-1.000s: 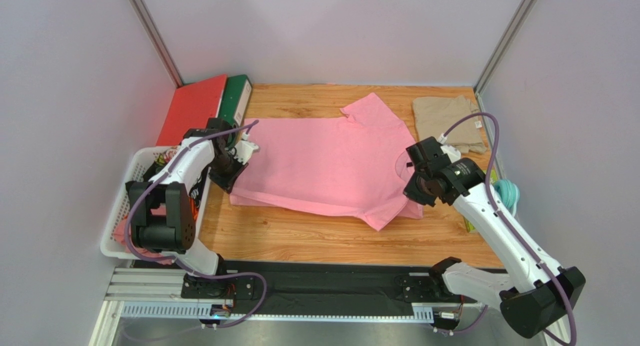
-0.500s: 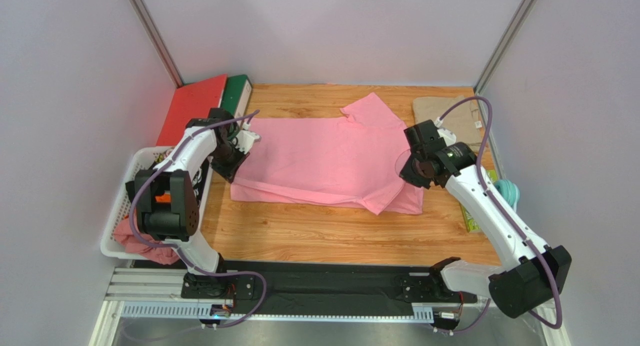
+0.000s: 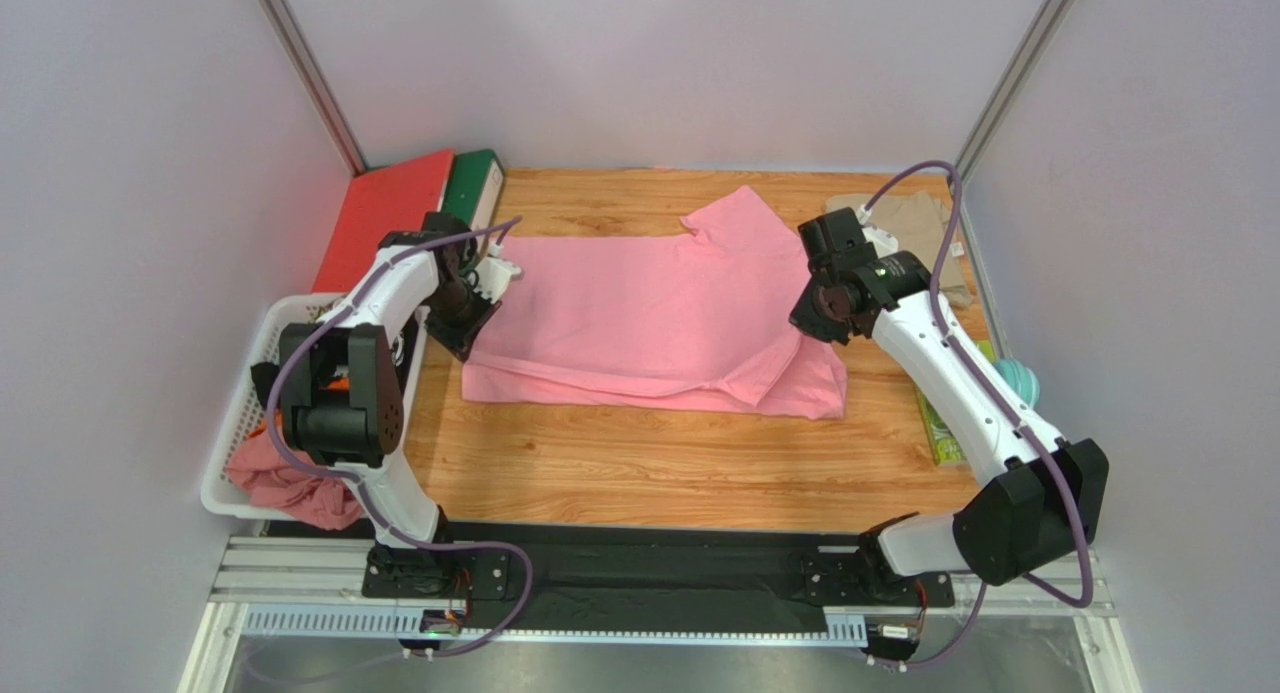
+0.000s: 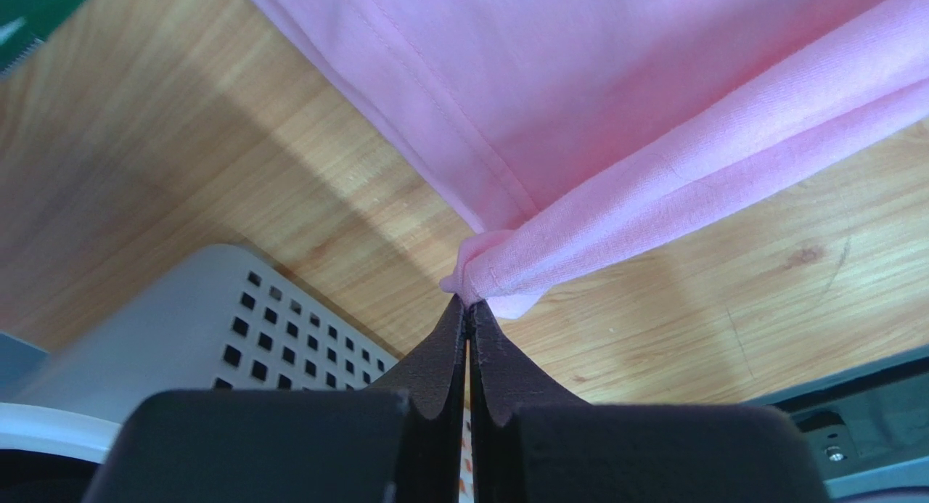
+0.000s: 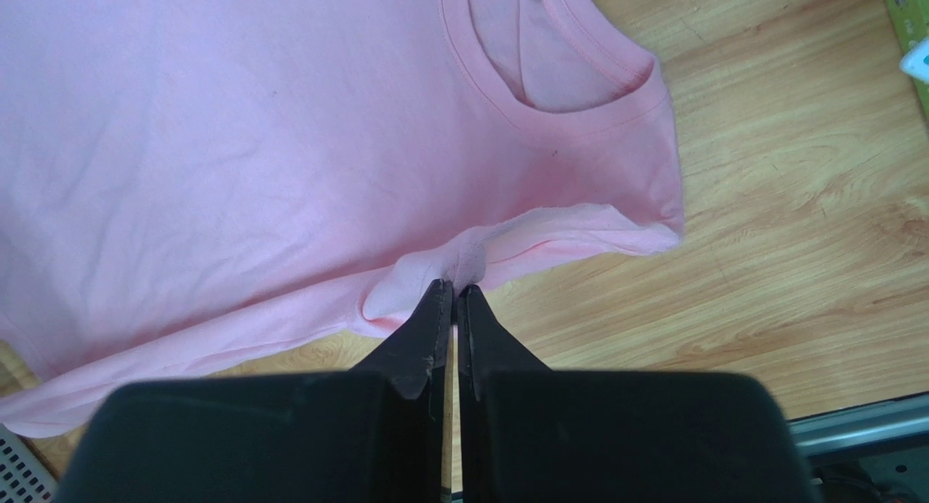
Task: Fold and stack the t-shirts
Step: Fold the flattened tshirt in 1/3 of the way
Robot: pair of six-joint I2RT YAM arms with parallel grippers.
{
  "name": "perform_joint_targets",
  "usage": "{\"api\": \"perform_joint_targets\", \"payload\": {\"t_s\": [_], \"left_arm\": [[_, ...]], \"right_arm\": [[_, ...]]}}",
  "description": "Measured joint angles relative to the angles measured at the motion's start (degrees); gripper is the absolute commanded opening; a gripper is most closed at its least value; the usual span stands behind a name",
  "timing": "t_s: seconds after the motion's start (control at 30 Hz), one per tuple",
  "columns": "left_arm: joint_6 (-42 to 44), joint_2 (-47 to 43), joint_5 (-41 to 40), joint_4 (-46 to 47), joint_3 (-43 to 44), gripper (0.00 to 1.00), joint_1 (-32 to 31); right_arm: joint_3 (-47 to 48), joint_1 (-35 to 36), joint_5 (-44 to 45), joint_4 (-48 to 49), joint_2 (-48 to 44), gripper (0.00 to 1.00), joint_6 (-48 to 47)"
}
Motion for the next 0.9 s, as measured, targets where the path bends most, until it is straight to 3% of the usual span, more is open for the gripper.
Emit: {"api": "perform_joint_targets", "payload": {"t_s": [0.33, 0.9], "left_arm": [[-0.44, 1.66, -0.98, 0.39, 4.87, 0.00, 0.00], [-0.66, 4.35, -1.11, 0.74, 5.29, 0.00, 0.00]], "right_arm": [[4.94, -1.86, 0.02, 0.31, 1.11, 0.00, -1.68], [7.21, -2.80, -0.39, 1.99, 7.45, 0.00, -2.86]]}}
